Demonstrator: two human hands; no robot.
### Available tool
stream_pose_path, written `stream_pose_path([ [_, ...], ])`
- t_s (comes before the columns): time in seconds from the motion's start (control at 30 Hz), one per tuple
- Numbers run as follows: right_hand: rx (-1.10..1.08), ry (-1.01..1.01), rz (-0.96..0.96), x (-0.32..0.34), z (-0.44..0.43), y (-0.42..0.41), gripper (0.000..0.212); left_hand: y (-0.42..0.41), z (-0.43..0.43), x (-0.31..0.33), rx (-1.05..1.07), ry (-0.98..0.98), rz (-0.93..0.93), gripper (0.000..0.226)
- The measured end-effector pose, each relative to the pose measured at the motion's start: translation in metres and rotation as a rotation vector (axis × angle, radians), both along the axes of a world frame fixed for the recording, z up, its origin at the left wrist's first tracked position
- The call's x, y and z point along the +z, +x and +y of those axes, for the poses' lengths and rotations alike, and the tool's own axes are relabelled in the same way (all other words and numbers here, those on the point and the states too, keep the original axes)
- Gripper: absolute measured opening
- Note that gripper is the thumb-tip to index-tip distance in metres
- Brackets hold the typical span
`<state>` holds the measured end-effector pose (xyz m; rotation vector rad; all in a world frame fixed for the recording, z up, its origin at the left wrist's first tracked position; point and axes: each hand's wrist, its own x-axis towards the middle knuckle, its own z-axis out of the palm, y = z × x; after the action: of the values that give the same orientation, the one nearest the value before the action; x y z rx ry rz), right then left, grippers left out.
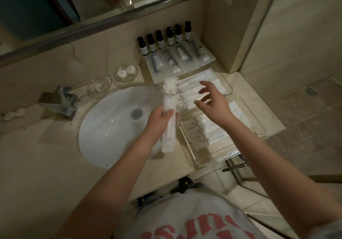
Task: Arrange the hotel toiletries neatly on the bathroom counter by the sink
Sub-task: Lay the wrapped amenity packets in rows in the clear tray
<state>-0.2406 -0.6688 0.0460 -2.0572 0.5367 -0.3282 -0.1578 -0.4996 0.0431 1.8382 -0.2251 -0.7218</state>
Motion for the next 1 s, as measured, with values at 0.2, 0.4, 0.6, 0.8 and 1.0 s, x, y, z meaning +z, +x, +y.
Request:
stream_pose_path([
  [0.2,0.277,0.297,0.143,-0.016,0.024,-0.006,0.024,-0.004,-0.010,0.013,0.163,-0.281,0.071,0.024],
  [0.4,0.281,0.296,0.184,-0.028,0.023,-0.010,0.016,-0.006,-0.009,0.020,0.235,-0.337,0.080,0.016],
  [0.6,0.236,0.086,0.303,-0.027,-0.004,-0.029,0.007,0.003,0.001,0.013,0.252,-0.170,0.043,0.006],
  [0.8,0.241,0.167,0.341,-0.026,-0.012,-0.042,0.022,-0.027,-0.016,-0.003,0.127,-0.117,0.125,0.006],
  [1.0,0.185,-0.038,0.410,-0.034,-0.030,-0.067,0.038,-0.040,-0.026,-0.016,0.027,0.032,0.103,0.019],
])
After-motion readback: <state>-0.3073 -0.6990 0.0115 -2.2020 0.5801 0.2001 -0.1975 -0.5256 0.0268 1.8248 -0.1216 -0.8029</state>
